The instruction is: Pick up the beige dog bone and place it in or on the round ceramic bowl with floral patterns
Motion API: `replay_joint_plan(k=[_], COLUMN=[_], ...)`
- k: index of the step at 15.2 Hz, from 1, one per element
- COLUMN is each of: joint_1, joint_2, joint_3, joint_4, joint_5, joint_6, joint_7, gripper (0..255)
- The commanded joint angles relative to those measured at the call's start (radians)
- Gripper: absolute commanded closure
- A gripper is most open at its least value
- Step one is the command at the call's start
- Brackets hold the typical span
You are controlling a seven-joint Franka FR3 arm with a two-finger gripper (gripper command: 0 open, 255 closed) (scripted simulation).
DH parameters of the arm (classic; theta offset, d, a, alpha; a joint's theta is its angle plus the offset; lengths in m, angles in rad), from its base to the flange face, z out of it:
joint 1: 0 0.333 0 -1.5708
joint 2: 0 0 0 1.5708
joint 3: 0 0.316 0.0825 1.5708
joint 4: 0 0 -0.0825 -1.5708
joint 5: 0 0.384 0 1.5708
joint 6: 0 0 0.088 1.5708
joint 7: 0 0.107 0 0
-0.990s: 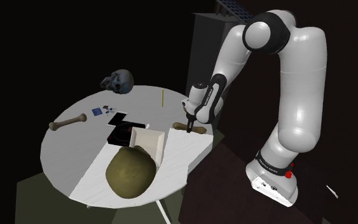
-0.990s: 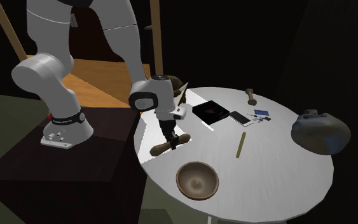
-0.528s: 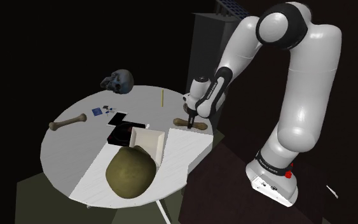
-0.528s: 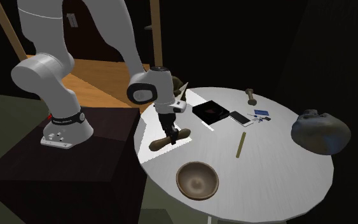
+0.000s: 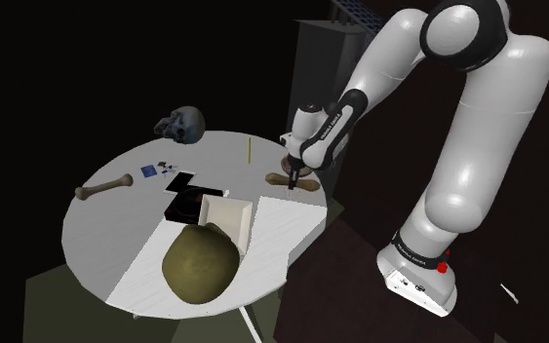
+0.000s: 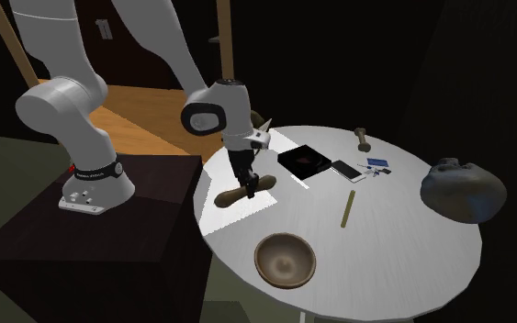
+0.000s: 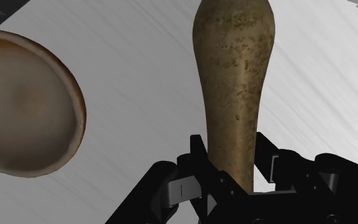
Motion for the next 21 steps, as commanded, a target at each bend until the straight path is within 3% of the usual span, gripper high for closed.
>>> replay_joint_plan(k=[1, 6, 21], joint_1=[-0.004, -0.006, -0.253], joint_2=[-0.036, -0.114, 0.172], joint_3=[0.003, 0.009, -0.024], joint_4=[-0.009, -0.012, 0.427], joint_5=[0.007, 0.025, 0.21], joint_6=[-0.027, -0.102, -0.24], joint_7=[-0.01, -0.028, -0.47], gripper=[255, 255, 255])
